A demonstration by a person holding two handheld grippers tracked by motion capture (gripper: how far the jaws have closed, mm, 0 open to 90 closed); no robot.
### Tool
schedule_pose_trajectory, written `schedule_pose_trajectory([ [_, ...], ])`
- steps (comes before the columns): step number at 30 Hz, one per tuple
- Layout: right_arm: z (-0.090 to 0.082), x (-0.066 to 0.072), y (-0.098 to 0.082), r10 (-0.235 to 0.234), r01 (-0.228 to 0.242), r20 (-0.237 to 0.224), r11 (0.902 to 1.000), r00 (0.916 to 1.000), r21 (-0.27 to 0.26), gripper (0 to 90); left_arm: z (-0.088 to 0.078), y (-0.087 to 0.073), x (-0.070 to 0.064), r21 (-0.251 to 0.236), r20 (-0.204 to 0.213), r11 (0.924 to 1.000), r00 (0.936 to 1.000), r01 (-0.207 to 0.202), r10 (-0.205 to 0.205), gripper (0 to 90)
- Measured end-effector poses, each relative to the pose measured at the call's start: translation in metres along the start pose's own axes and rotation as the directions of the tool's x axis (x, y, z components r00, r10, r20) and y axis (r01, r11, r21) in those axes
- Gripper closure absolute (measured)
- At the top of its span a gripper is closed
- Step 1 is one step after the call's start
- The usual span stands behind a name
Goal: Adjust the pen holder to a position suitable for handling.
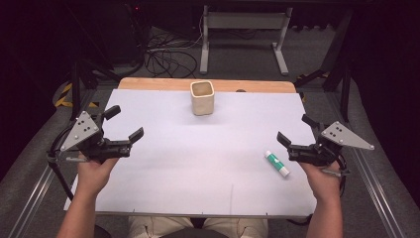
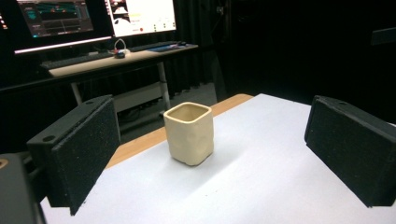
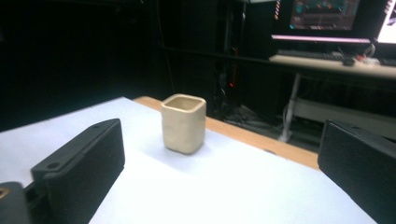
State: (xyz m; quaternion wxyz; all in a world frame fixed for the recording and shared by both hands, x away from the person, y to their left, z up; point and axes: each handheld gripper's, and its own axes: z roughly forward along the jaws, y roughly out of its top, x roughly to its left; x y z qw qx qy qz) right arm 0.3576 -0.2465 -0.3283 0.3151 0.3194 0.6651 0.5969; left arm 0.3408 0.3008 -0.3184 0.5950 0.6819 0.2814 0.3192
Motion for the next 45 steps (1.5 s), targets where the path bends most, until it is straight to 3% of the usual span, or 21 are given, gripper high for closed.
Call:
schedule_pose_trajectory([
  [3, -0.001, -0.002, -0.002, 0.01, -0.012, 0.029, 0.9986, 0.9995, 0.051, 4.9, -0.002, 0.0, 0.0, -0.003, -0.005, 1.0, 1.0, 0.0, 0.0, 4.0],
  [7, -0.002, -0.003, -0.009, -0.002, 0.0, 0.02, 0.9916, 0.9998, 0.129, 15.7, -0.003, 0.0, 0.0, -0.01, -0.004, 0.9999, 1.0, 0.004, -0.004, 4.1],
  [15, -0.006, -0.004, -0.021, 0.007, -0.017, 0.054, 0.9798, 0.9985, 0.199, 23.2, -0.005, 0.0, 0.0, -0.008, -0.003, 1.0, 1.0, -0.002, 0.002, 4.1],
  [20, -0.01, -0.006, -0.039, 0.009, -0.034, 0.09, 0.9609, 0.9959, 0.275, 23.8, -0.007, 0.0, 0.001, -0.011, -0.01, 0.9999, 1.0, 0.0, 0.0, 4.1],
  [25, -0.014, -0.008, -0.049, 0.016, -0.046, 0.102, 0.954, 0.9946, 0.296, 25.4, -0.006, 0.0, 0.001, -0.012, -0.008, 0.9999, 1.0, 0.001, -0.001, 4.1],
  [32, -0.015, -0.007, -0.059, 0.008, -0.038, 0.099, 0.952, 0.9951, 0.304, 27.3, -0.006, -0.001, 0.001, -0.01, -0.008, 0.9999, 1.0, 0.002, -0.002, 4.1],
  [35, -0.013, -0.007, -0.064, 0.016, -0.048, 0.1, 0.9432, 0.9948, 0.329, 27.3, -0.006, -0.001, 0.001, -0.008, -0.01, 1.0, 1.0, 0.002, -0.002, 4.1],
  [39, -0.012, -0.008, -0.07, 0.032, -0.073, 0.113, 0.9245, 0.9931, 0.374, 27.4, -0.006, -0.001, 0.0, -0.008, -0.008, 1.0, 1.0, 0.0, 0.0, 4.1],
  [45, -0.013, -0.012, -0.081, 0.045, -0.09, 0.12, 0.9109, 0.9918, 0.403, 31.1, -0.005, -0.001, 0.0, -0.008, -0.006, 1.0, 1.0, 0.004, -0.004, 4.1],
])
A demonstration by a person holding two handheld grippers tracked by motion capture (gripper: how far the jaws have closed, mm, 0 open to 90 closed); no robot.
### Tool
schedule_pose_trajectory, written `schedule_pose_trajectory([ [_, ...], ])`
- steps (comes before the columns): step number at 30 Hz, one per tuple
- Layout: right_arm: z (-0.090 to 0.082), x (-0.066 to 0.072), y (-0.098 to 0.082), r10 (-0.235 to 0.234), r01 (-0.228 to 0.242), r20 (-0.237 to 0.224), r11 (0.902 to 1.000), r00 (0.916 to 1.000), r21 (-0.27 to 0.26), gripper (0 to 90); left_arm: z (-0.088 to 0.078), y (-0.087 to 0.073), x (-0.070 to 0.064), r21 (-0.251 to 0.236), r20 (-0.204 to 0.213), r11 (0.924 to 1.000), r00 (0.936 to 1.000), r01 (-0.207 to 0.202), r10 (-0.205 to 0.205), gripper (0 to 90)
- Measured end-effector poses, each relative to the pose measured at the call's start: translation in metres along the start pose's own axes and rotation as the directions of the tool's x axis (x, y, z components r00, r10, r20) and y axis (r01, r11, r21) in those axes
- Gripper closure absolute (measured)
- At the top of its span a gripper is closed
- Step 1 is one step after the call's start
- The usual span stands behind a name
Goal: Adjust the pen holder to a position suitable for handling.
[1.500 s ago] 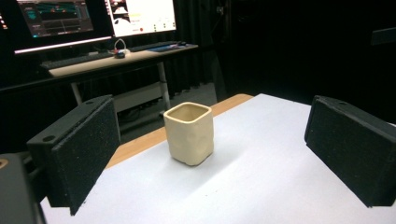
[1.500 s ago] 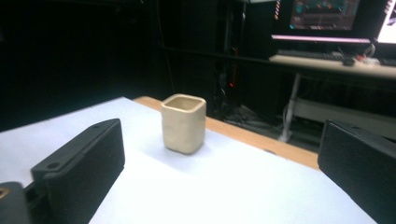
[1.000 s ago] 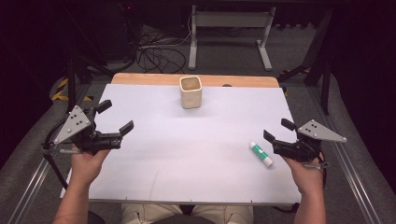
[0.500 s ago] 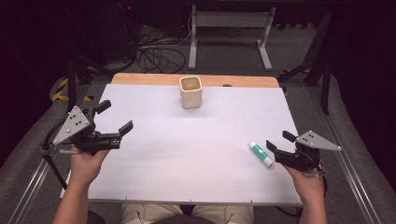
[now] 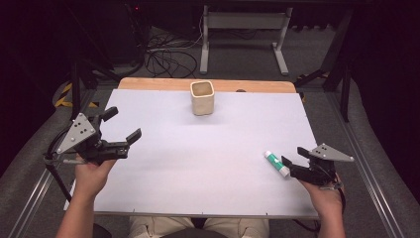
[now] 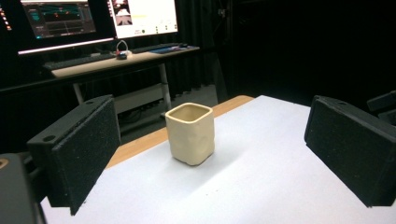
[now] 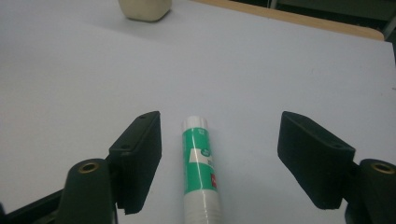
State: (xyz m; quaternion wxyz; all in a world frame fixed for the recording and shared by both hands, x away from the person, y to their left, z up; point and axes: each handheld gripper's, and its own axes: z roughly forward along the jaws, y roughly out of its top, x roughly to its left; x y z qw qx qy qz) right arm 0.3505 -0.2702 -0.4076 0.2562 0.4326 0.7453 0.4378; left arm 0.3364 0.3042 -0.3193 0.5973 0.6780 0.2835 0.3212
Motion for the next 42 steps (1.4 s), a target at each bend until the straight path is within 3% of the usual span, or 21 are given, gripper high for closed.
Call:
schedule_pose_trajectory([
  [10, 0.006, -0.005, -0.015, 0.008, -0.009, 0.011, 0.9988, 0.9999, 0.048, 35.9, 0.001, 0.0, -0.002, -0.001, 0.003, 1.0, 1.0, -0.002, 0.002, 4.1],
  [23, 0.013, -0.009, -0.027, 0.015, -0.014, -0.01, 0.9956, 0.9998, 0.092, 39.3, 0.003, -0.002, -0.002, 0.005, 0.006, 1.0, 1.0, 0.003, -0.003, 4.3],
  [42, 0.019, -0.007, -0.033, -0.016, 0.021, -0.041, 0.9893, 0.999, 0.144, 43.5, 0.004, -0.003, -0.002, 0.013, 0.013, 0.9999, 0.9999, -0.003, 0.003, 4.3],
])
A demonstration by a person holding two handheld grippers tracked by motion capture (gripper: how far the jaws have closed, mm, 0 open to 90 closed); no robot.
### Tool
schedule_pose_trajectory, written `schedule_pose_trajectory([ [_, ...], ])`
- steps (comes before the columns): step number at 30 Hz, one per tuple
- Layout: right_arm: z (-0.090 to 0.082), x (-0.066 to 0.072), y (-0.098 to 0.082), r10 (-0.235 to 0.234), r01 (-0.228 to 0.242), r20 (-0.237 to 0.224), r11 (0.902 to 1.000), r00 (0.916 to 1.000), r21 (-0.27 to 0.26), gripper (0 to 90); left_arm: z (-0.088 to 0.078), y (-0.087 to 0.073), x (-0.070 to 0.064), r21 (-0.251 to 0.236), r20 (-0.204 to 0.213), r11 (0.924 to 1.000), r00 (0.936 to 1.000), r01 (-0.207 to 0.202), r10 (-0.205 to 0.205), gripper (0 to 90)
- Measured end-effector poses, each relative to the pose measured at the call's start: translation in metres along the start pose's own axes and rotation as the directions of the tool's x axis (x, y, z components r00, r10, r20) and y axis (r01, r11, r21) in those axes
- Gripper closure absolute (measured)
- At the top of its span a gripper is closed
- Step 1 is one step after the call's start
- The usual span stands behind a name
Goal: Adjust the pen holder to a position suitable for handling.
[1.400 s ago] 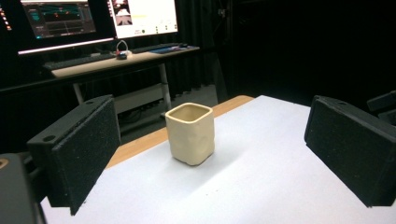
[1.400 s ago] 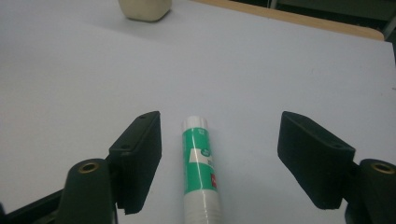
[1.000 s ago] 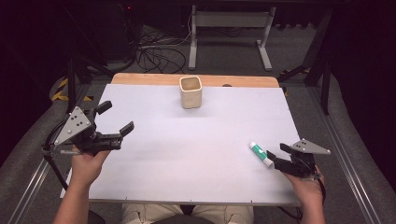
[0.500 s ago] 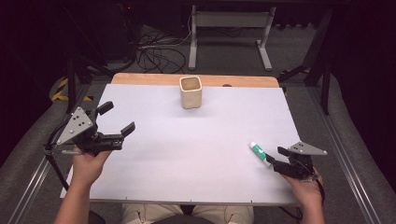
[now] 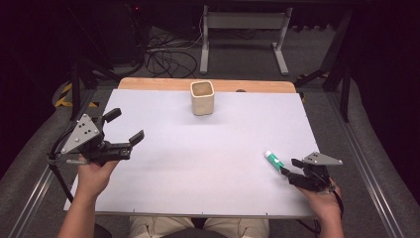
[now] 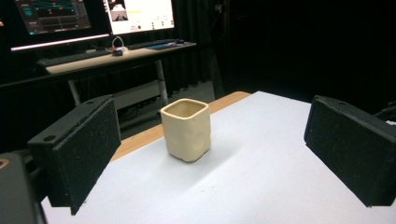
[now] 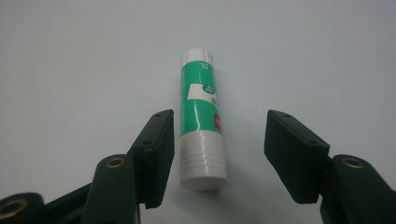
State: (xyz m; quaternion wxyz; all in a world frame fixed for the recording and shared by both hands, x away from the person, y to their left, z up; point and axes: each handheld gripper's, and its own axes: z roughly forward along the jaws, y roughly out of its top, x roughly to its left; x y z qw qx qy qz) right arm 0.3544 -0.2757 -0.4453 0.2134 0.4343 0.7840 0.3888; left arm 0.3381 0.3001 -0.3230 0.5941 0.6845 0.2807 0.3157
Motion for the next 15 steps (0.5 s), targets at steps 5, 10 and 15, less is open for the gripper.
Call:
schedule_pose_trajectory([
  [5, 0.0017, 0.0007, -0.0009, -0.003, 0.003, -0.005, 1.0, 1.0, 0.009, 44.4, 0.0006, -0.0008, 0.0002, 0.004, 0.0, 1.0, 1.0, 0.004, -0.004, 4.3],
  [10, 0.0038, 0.0024, -0.0017, -0.017, 0.017, -0.013, 0.9994, 0.9998, 0.03, 46.1, 0.0018, -0.0015, -0.0007, 0.006, 0.004, 1.0, 1.0, 0.003, -0.003, 4.3],
  [15, 0.0047, 0.0036, -0.0046, -0.018, 0.019, -0.017, 0.9989, 0.9997, 0.042, 46.9, 0.0022, -0.0019, -0.0003, 0.005, 0.005, 1.0, 1.0, 0.004, -0.004, 4.3],
])
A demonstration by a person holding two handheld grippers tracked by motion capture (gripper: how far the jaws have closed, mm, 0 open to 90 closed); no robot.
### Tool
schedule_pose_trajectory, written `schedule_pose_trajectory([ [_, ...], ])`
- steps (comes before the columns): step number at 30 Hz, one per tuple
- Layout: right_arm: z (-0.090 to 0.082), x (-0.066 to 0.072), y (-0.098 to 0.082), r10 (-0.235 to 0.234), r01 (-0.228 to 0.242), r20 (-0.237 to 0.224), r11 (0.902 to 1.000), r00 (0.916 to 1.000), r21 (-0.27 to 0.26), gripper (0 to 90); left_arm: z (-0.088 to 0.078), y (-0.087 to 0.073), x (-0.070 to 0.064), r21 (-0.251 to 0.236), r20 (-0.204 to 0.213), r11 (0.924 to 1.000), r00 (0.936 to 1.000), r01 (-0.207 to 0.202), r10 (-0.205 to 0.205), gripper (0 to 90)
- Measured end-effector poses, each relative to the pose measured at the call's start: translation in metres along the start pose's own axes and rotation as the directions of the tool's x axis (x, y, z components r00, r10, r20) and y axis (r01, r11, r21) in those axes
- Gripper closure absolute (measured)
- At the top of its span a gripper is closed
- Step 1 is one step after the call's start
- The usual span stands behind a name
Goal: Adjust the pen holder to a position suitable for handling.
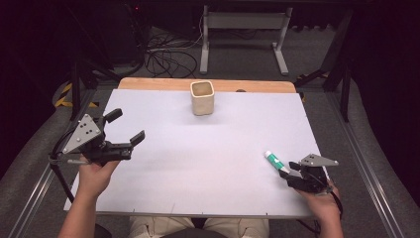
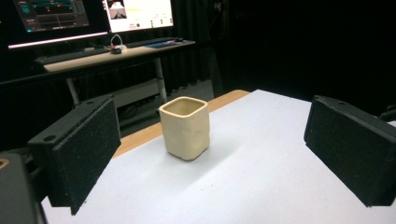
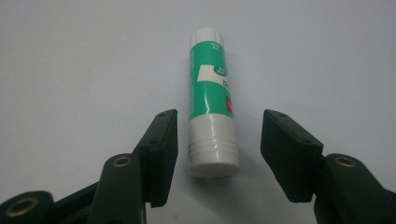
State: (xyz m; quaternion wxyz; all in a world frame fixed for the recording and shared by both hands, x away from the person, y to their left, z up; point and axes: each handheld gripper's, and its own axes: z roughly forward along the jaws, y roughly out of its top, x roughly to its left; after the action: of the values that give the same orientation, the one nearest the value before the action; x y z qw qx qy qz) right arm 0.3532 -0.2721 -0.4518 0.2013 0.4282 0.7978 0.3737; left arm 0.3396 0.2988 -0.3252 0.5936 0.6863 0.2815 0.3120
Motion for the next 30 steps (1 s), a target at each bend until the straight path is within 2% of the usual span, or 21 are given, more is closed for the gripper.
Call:
schedule_pose_trajectory([
  [11, 0.0036, 0.0012, -0.0051, -0.015, 0.015, 0.0, 0.9994, 0.9999, 0.03, 51.1, 0.0015, -0.001, -0.0003, 0.008, 0.005, 1.0, 1.0, 0.003, -0.003, 4.3],
  [20, 0.0036, 0.0026, -0.0081, -0.014, 0.014, 0.017, 0.9997, 0.9998, 0.018, 53.5, 0.0027, -0.0013, -0.0011, 0.009, 0.012, 1.0, 0.9999, -0.002, 0.002, 4.3],
  [22, 0.0035, 0.0033, -0.0088, -0.019, 0.019, 0.02, 0.9997, 0.9996, 0.013, 55.6, 0.0032, -0.0016, -0.0014, 0.008, 0.013, 1.0, 0.9999, -0.002, 0.002, 4.3],
  [25, 0.0034, 0.0047, -0.0092, -0.023, 0.022, 0.012, 0.9997, 0.9997, 0.01, 63.5, 0.0036, -0.0018, -0.0019, 0.01, 0.014, 0.9999, 0.9999, -0.001, 0.0, 4.3],
  [30, 0.0034, 0.0046, -0.0082, -0.017, 0.017, 0.009, 0.9997, 0.9998, 0.016, 65.0, 0.0059, -0.0021, -0.0036, 0.016, 0.023, 0.9998, 0.9997, -0.007, 0.006, 4.3],
])
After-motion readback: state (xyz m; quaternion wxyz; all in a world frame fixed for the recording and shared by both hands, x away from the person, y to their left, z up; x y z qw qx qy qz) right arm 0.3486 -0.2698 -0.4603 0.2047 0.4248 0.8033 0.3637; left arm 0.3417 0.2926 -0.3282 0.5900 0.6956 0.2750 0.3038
